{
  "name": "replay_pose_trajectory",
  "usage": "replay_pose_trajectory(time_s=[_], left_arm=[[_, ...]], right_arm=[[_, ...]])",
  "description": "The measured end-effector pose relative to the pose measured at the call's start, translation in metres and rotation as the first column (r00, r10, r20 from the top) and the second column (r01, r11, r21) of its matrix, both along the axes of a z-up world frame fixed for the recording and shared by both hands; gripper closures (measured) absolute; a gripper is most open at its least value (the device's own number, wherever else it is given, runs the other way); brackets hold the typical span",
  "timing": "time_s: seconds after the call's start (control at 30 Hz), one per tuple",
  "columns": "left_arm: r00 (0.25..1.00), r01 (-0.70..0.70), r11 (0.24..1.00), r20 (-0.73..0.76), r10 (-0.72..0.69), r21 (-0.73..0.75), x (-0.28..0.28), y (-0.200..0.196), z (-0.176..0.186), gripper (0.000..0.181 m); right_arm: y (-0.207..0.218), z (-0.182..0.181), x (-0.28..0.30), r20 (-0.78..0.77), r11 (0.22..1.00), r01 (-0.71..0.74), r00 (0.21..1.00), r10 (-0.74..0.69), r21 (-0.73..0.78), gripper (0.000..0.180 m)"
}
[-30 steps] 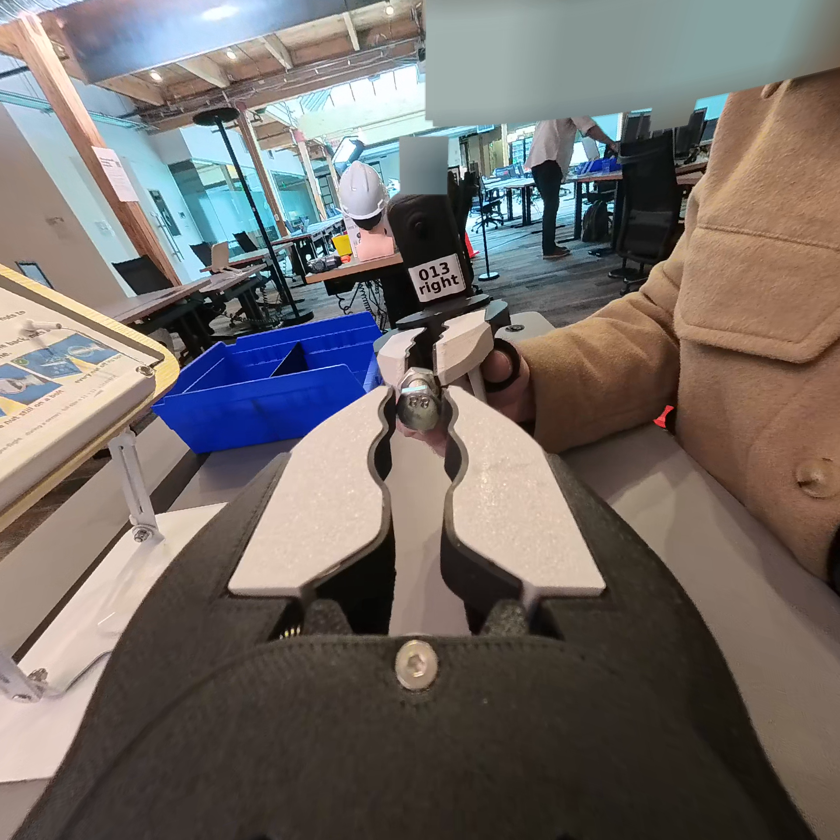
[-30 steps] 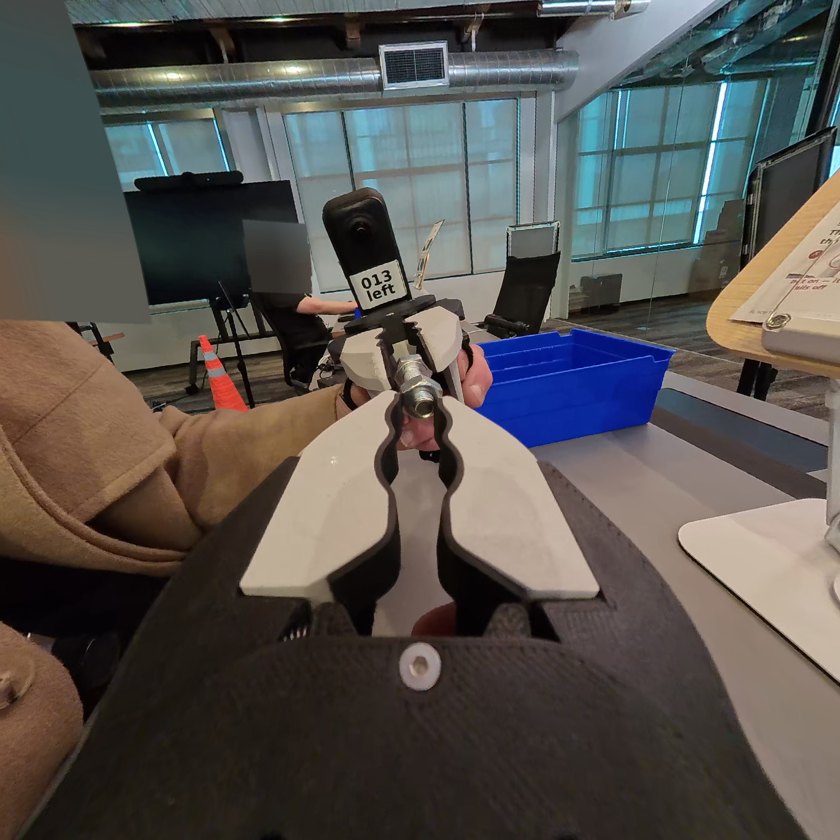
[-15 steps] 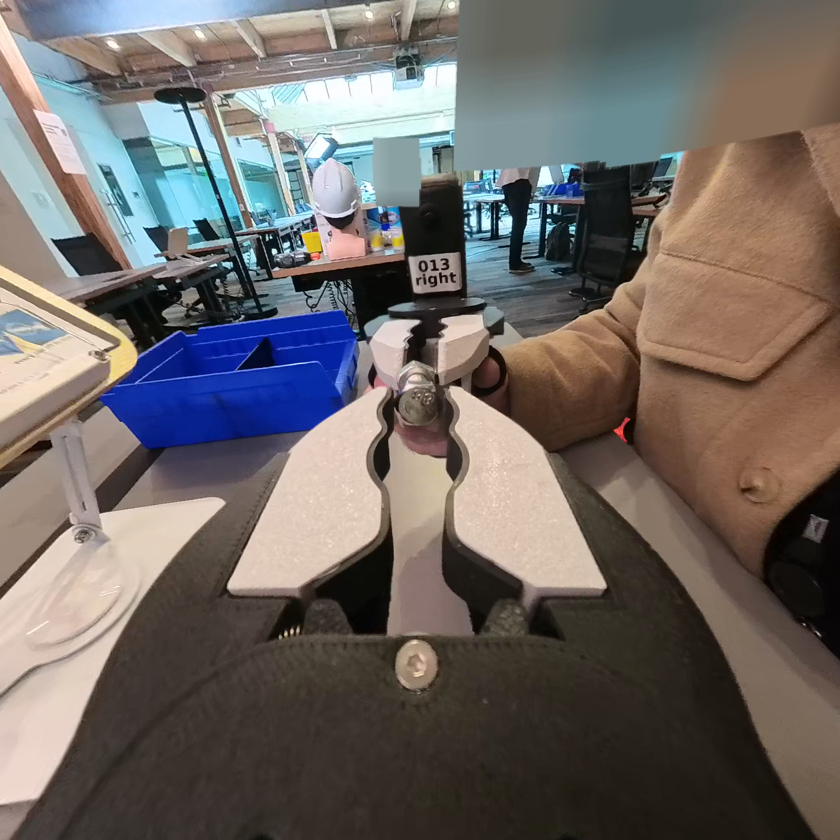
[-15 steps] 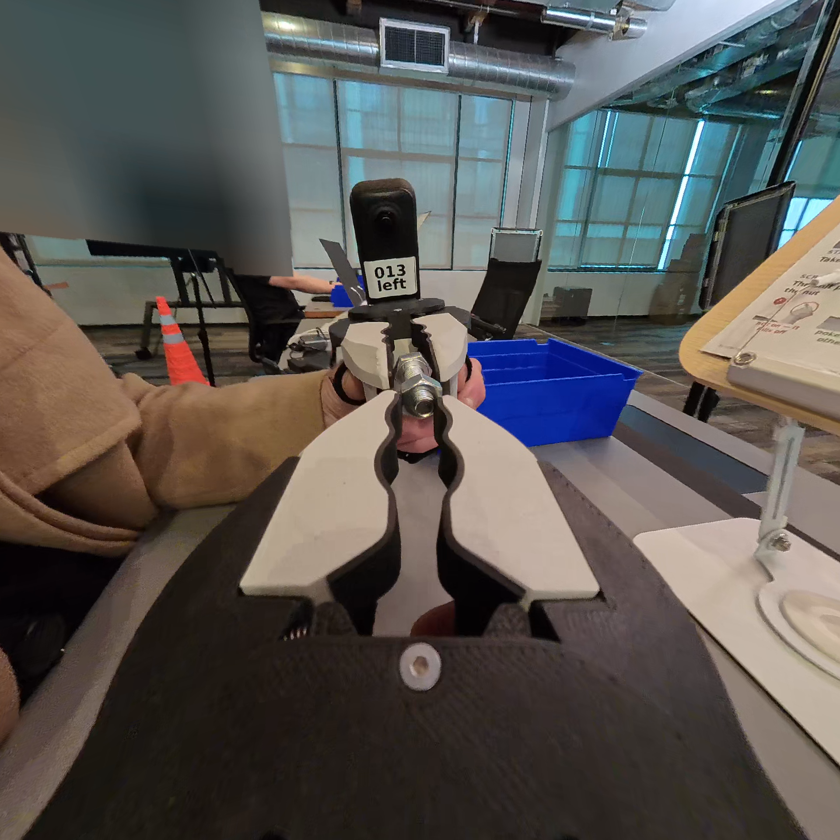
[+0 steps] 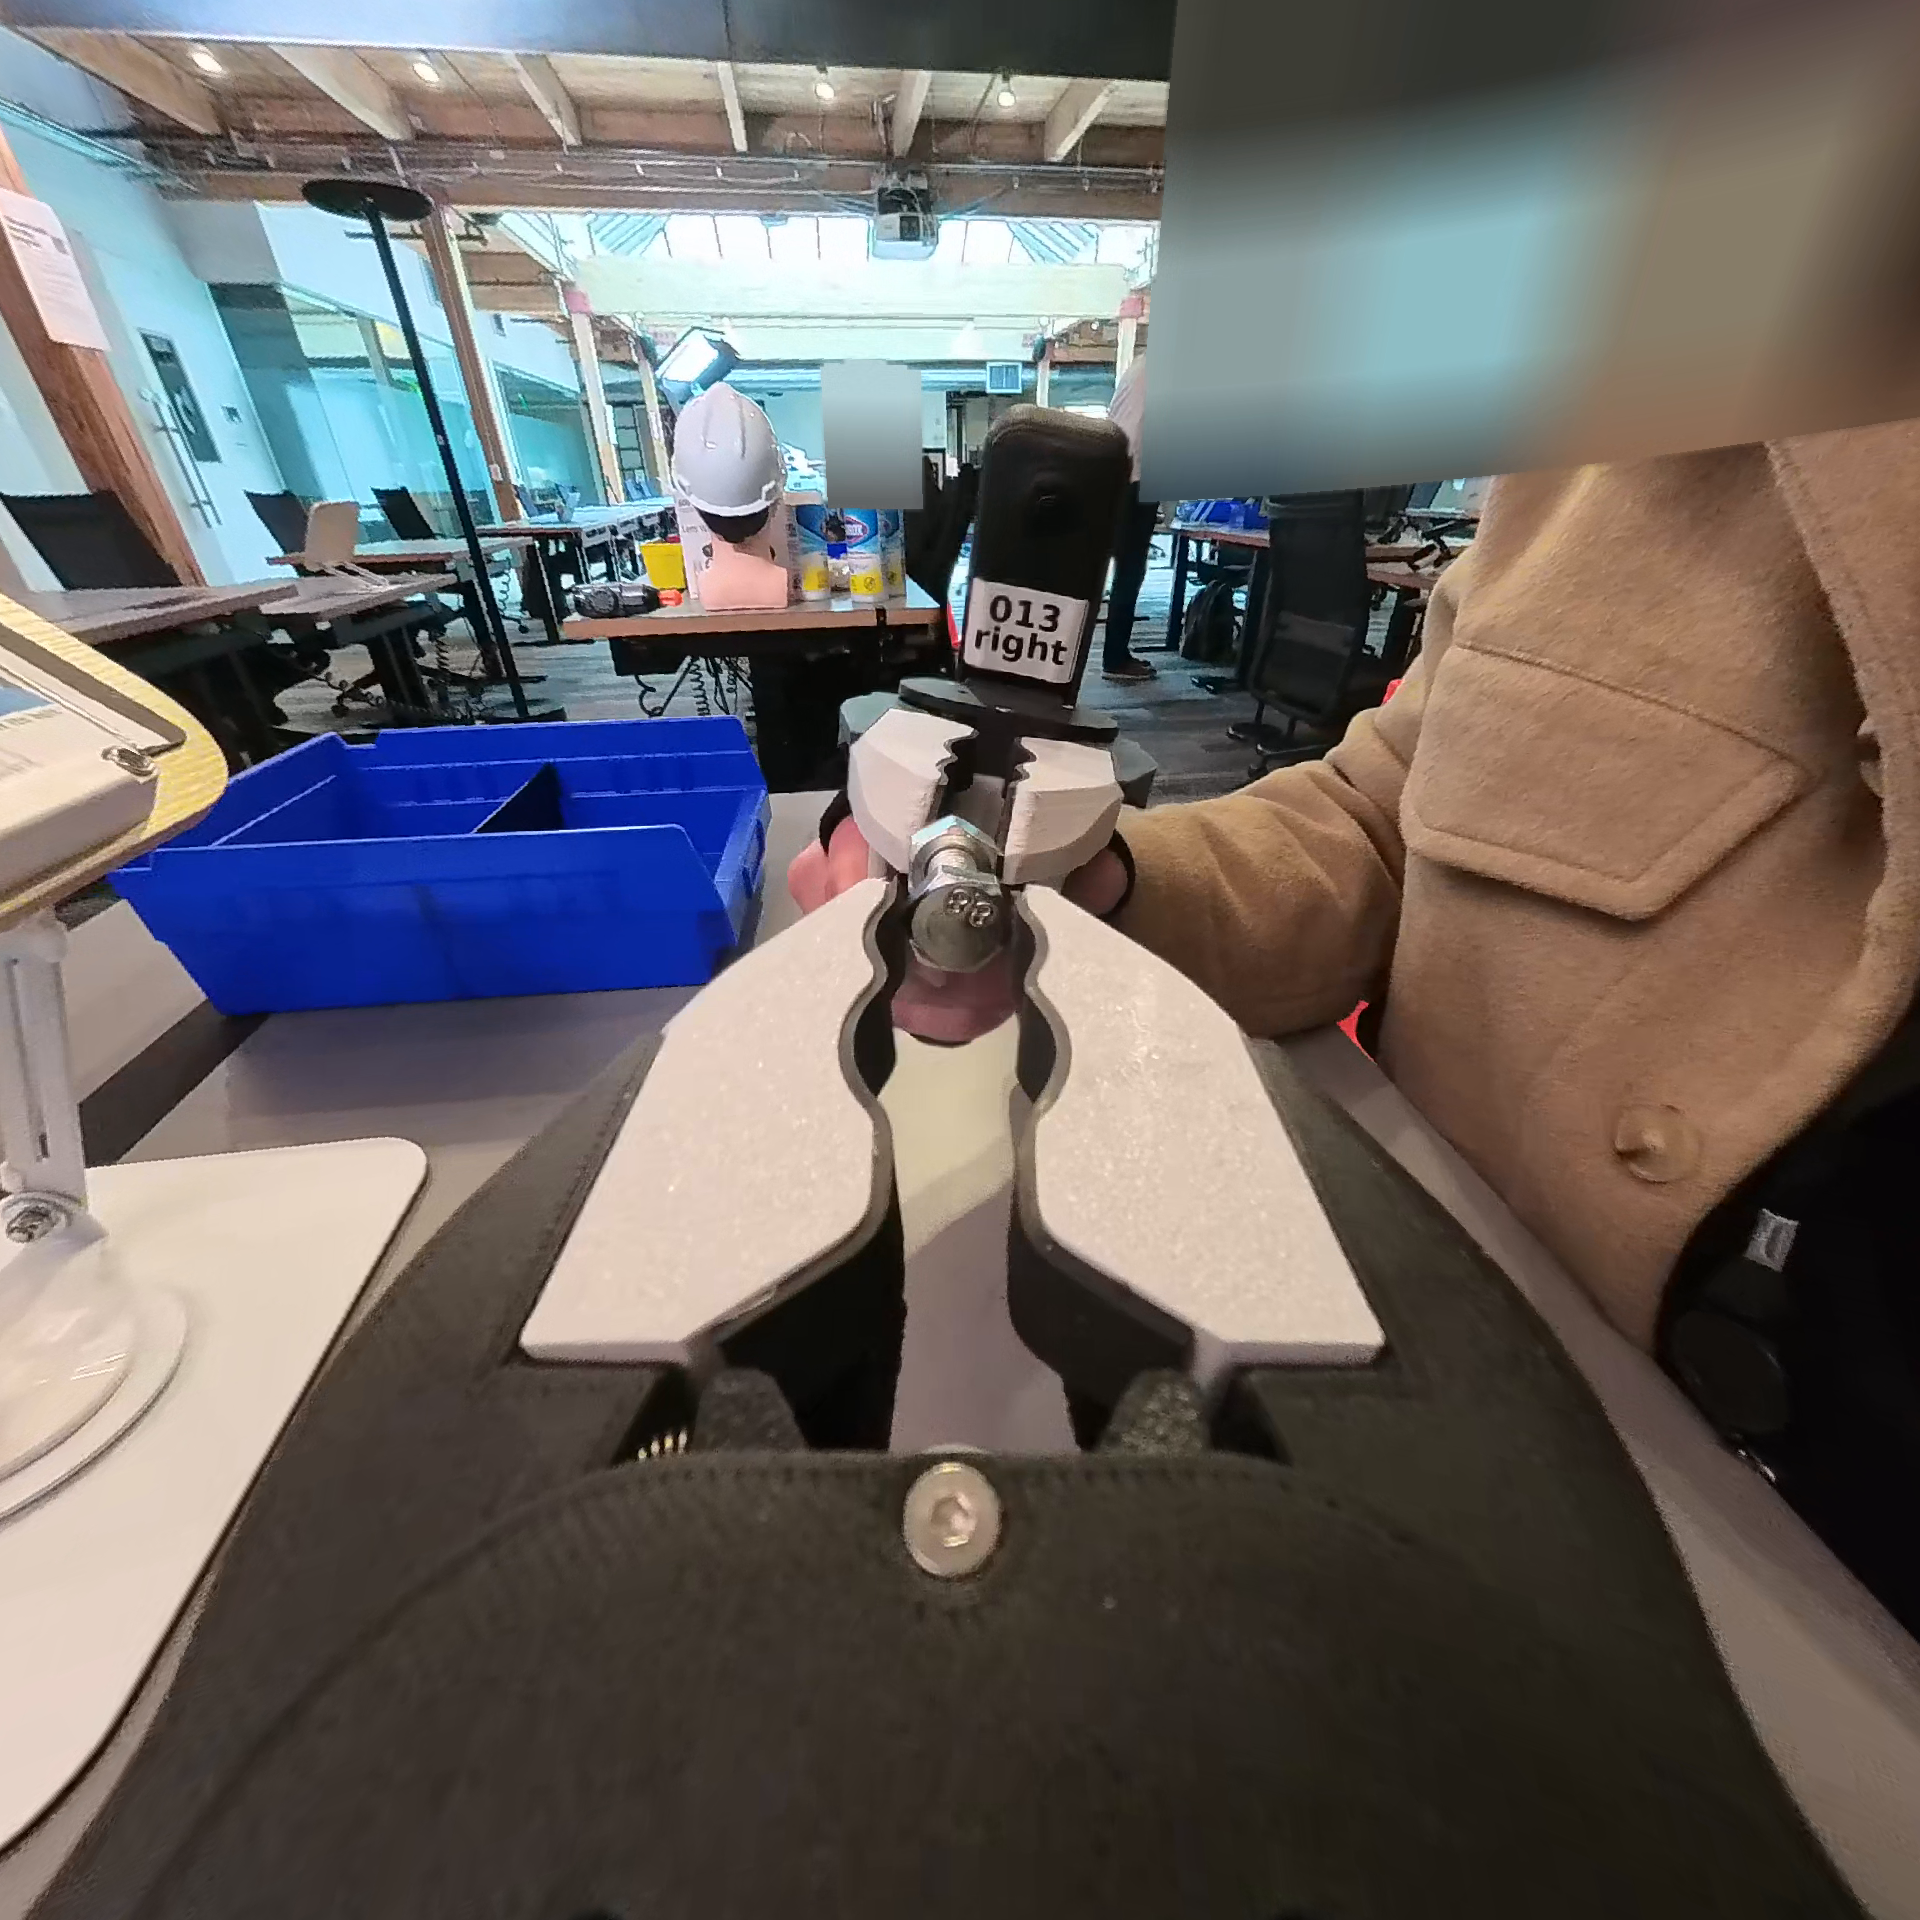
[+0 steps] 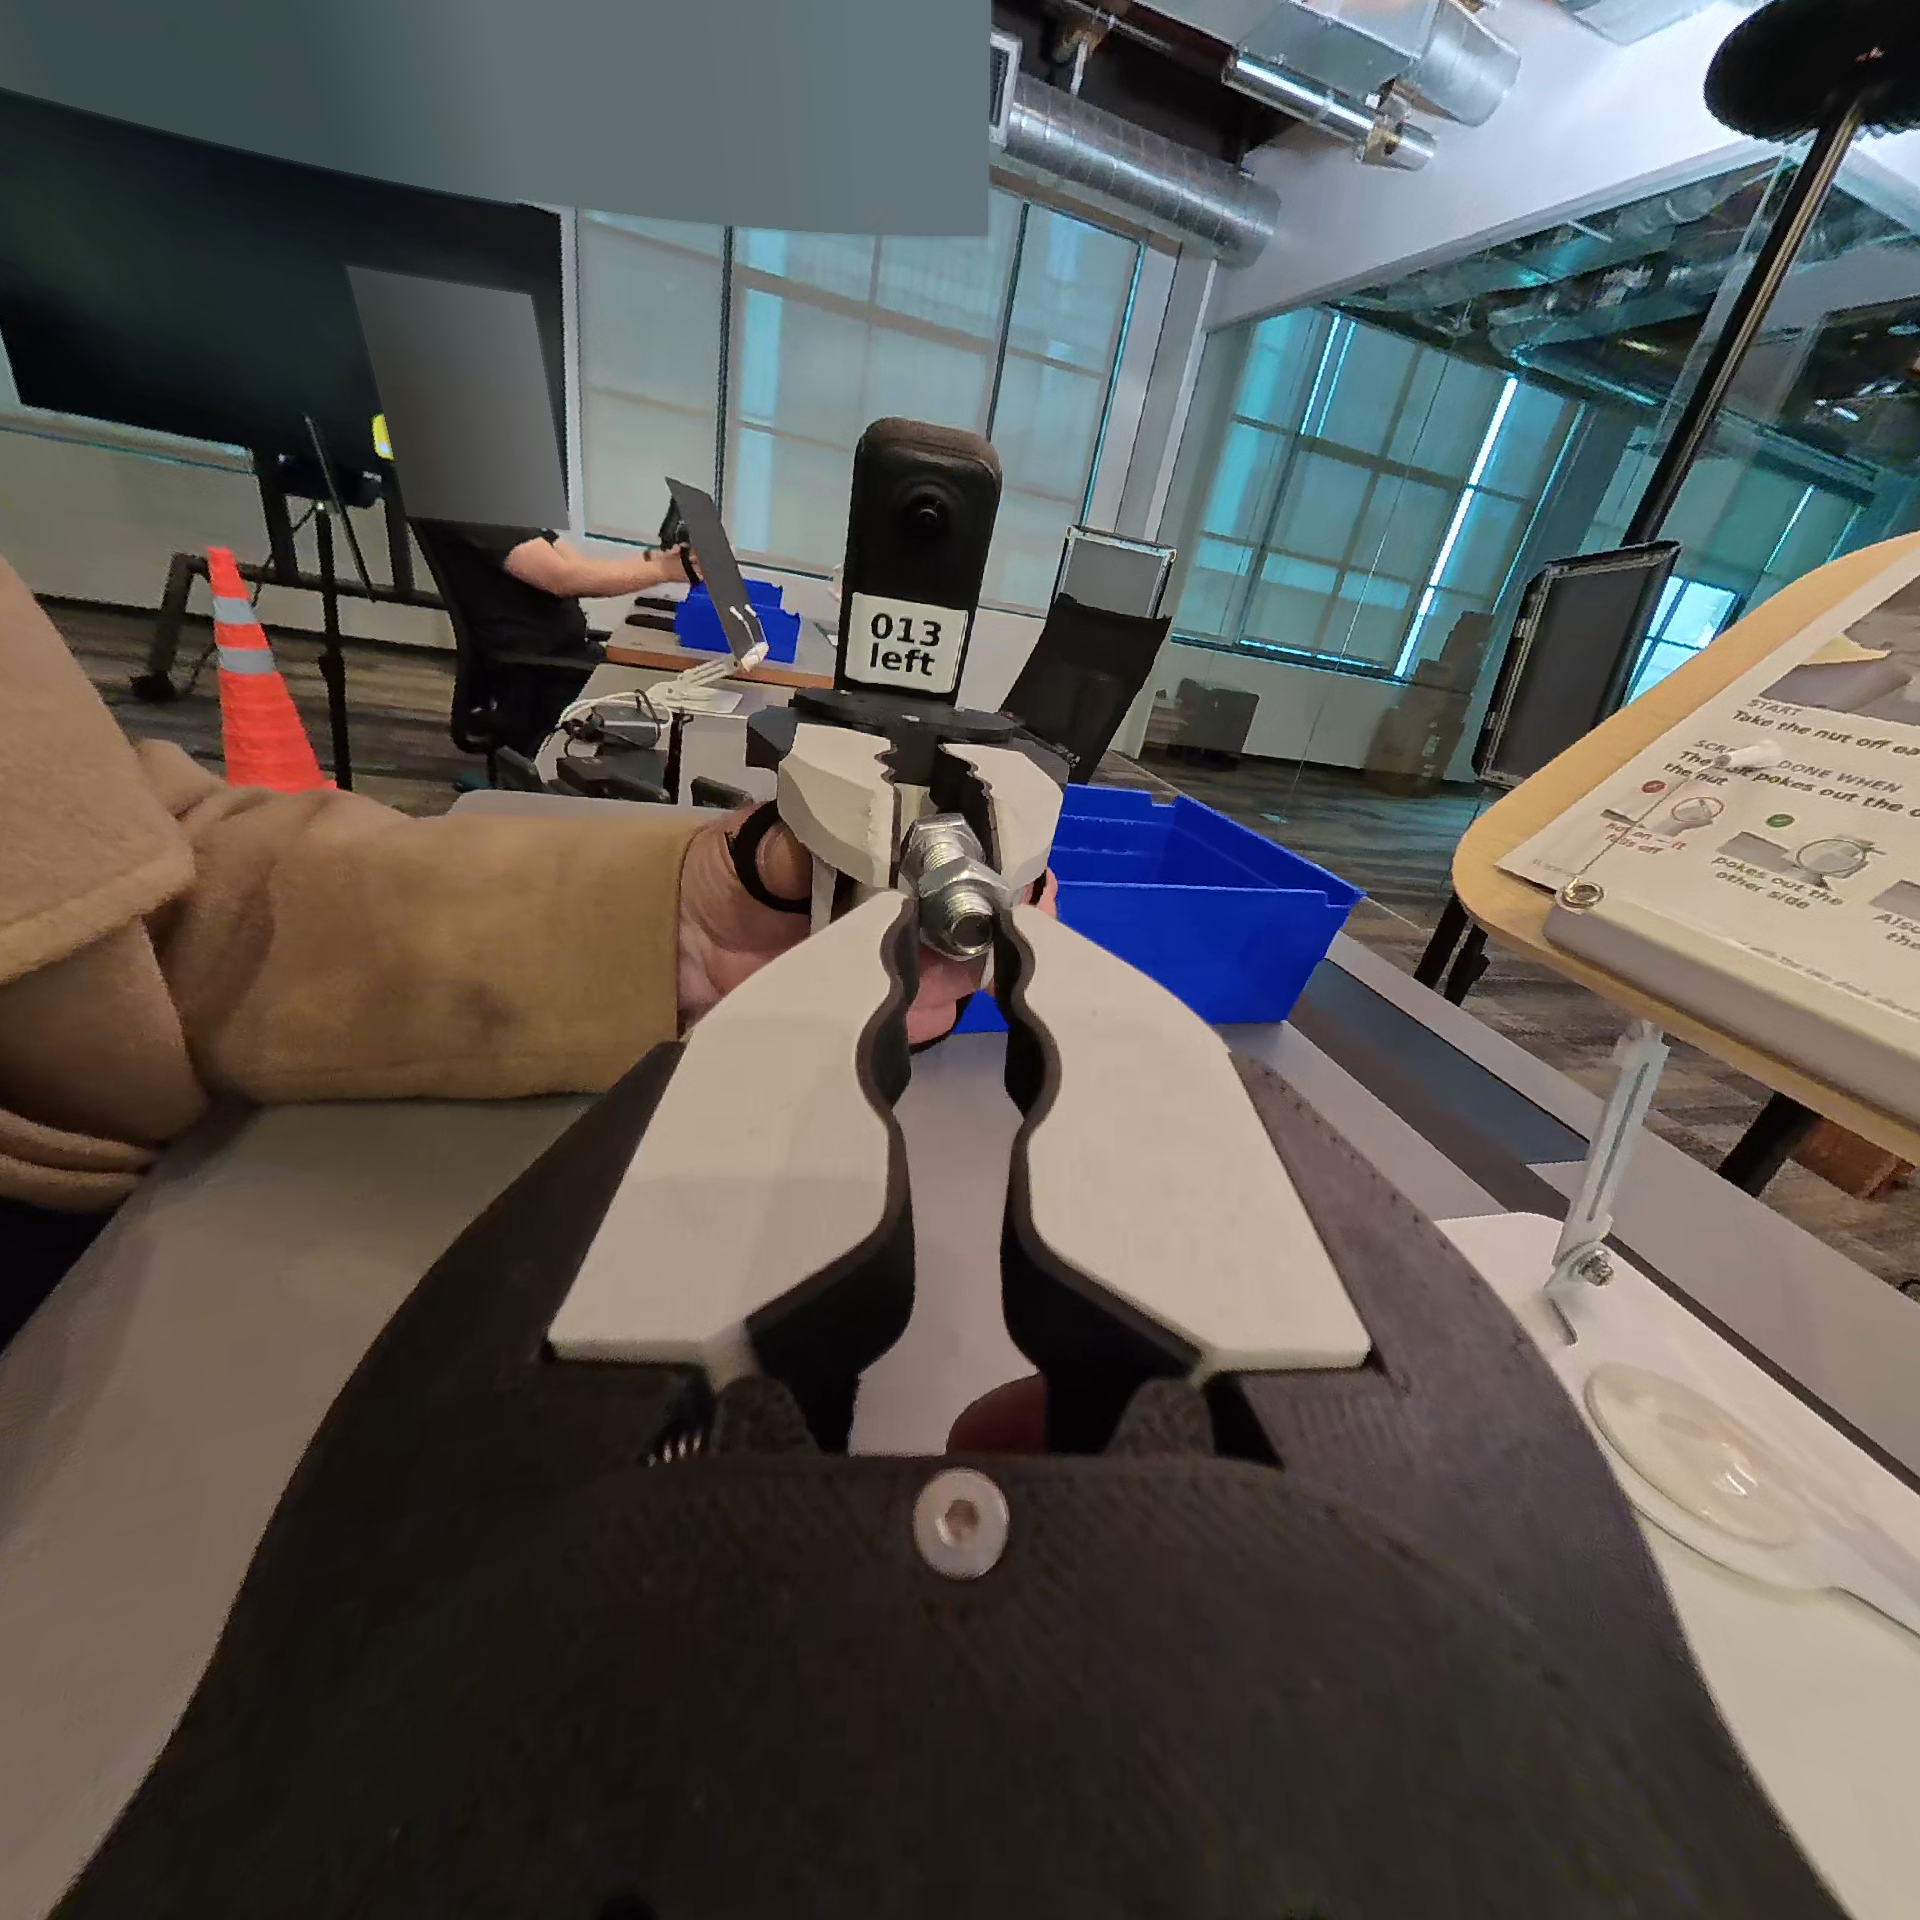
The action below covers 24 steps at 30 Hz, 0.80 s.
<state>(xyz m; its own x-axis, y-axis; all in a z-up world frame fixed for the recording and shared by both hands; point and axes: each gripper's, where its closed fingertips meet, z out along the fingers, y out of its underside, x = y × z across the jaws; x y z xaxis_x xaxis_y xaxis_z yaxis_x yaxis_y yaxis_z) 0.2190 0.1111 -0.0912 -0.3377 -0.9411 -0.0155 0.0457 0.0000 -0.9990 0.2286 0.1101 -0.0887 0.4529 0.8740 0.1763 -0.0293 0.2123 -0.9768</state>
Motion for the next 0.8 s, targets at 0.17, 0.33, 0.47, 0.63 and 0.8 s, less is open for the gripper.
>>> replay_pose_trajectory(time_s=[0.17,0.33,0.47,0.63,0.8], left_arm=[[1.000,-0.008,1.000,0.010,0.008,0.003,0.0003,0.0012,0.0004,0.163],[0.999,-0.032,0.999,-0.002,0.032,0.024,0.0018,0.0035,-0.0028,0.163],[0.999,-0.035,0.999,-0.006,0.035,0.038,0.0025,0.0023,-0.0029,0.163],[0.998,-0.061,0.997,-0.007,0.061,0.052,0.0040,0.0044,-0.0035,0.163],[0.998,-0.055,0.997,-0.016,0.056,0.054,0.0039,0.0038,-0.0055,0.163]], right_arm=[[0.0010,0.0017,0.0003,-0.017,1.000,0.005,1.000,-0.006,-0.014,0.165],[0.0021,0.0050,0.0039,-0.043,0.999,-0.003,0.999,0.002,-0.039,0.151],[0.0032,0.0004,0.0027,-0.031,0.997,-0.025,0.999,0.023,-0.077,0.139],[-0.0014,0.0014,0.0023,-0.034,0.996,-0.051,0.998,0.049,-0.069,0.145],[-0.0024,-0.0036,-0.0022,0.031,0.999,-0.030,0.999,0.031,-0.035,0.142]])
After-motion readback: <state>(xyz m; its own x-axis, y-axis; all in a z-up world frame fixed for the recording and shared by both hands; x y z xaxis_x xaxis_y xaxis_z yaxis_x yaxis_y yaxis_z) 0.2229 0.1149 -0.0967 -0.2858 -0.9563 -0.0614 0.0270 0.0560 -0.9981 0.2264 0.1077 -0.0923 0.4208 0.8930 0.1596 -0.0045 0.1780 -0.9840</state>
